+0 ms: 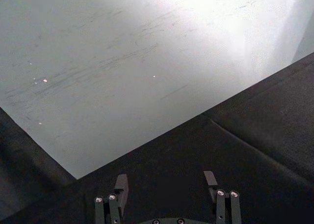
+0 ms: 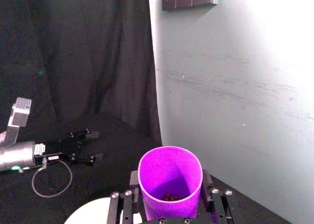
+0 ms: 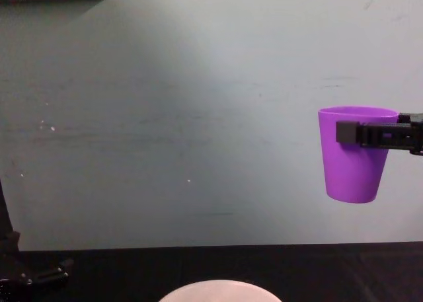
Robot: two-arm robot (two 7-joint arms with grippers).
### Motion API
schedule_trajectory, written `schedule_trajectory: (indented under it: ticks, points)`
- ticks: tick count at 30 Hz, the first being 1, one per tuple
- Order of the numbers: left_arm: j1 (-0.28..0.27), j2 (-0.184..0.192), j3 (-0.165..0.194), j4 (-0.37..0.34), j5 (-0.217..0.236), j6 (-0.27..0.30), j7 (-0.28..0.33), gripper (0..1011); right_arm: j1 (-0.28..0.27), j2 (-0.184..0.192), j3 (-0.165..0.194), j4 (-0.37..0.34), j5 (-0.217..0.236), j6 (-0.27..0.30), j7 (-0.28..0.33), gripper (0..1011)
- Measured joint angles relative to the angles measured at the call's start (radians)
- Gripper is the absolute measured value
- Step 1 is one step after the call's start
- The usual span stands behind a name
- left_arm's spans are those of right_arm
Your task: Pick up the cup and pour the mung beans from the cup into the bowl.
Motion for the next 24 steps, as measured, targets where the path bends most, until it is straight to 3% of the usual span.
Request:
schedule_trajectory:
  ticks: [24]
  points:
    - [0.000, 0.000, 0.000, 0.000, 0.000, 0.000, 0.000, 1000, 0.000, 0.000, 0.000, 0.000, 0.000, 0.000, 0.000, 723]
